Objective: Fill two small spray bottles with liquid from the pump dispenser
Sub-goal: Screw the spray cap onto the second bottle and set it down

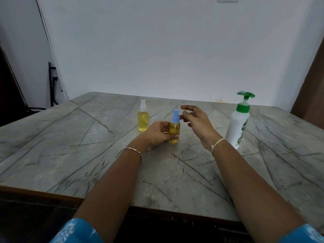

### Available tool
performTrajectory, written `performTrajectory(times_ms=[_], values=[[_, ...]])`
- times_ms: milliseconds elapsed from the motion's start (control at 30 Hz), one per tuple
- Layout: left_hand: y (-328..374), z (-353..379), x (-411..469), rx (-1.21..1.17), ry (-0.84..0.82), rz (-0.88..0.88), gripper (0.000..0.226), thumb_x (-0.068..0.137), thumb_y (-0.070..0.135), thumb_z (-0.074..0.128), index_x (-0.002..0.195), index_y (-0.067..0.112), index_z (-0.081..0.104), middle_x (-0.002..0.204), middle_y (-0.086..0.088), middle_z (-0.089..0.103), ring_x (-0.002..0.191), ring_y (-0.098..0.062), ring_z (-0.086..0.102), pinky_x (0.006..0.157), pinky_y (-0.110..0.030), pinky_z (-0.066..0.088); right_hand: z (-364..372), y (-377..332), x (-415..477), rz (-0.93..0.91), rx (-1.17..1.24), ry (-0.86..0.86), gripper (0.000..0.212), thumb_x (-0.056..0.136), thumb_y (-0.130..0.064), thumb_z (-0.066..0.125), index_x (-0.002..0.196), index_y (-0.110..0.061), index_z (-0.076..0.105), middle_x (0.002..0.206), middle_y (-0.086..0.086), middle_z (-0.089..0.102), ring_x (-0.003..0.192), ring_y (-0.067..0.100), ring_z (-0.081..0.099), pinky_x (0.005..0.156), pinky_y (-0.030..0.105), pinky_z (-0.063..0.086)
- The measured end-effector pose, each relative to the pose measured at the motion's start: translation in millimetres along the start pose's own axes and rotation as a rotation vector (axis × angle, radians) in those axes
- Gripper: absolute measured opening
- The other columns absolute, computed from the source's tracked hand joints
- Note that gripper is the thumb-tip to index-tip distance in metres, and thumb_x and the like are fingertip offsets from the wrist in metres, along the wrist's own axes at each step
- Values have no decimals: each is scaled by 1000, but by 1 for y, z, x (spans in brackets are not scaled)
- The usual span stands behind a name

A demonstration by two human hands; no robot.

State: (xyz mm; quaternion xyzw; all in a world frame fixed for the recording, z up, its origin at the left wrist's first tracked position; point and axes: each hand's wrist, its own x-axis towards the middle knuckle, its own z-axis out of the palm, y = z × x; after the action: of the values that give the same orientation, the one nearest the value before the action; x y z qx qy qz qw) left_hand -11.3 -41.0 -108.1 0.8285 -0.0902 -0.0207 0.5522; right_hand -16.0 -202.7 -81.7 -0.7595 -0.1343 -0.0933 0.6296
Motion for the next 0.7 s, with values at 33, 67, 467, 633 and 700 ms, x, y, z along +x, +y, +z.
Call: performTrajectory(times_ms=[33,67,467,633,700], values=[[0,0,-1,1,-2,3,59,78,14,76,132,6,52,119,-5,64,106,-15,61,91,-23,51,-1,0,0,-6,-6,-13,26,101,-23,48,125,-23,58,111,-1,64,102,9,56,91,26,43],[1,1,-2,0,-2,6,57,79,13,75,131,5,53,118,-4,65,103,-13,62,85,-19,51,-1,1,0,-12,-16,-46,28,100,-23,49,127,-22,58,115,-1,63,102,8,55,93,25,43],[3,3,-7,-22,39,42,47,79,7,75,122,3,57,105,-5,67,90,-6,63,67,-10,52,15,10,2,-167,-151,20,27,88,-18,69,114,-13,63,102,2,67,88,6,59,71,5,42],[1,6,-8,3,91,80,54,73,12,80,122,2,59,104,-8,71,96,-16,68,89,-31,55,24,11,5,-176,-300,140,30,87,-24,70,114,-14,61,98,-5,62,89,11,57,80,26,48],[3,9,-10,71,123,115,47,73,12,80,116,4,63,100,-6,72,91,-14,68,87,-29,55,27,10,3,-181,-312,168,31,87,-24,71,114,-14,60,100,-4,61,93,12,57,87,30,49]])
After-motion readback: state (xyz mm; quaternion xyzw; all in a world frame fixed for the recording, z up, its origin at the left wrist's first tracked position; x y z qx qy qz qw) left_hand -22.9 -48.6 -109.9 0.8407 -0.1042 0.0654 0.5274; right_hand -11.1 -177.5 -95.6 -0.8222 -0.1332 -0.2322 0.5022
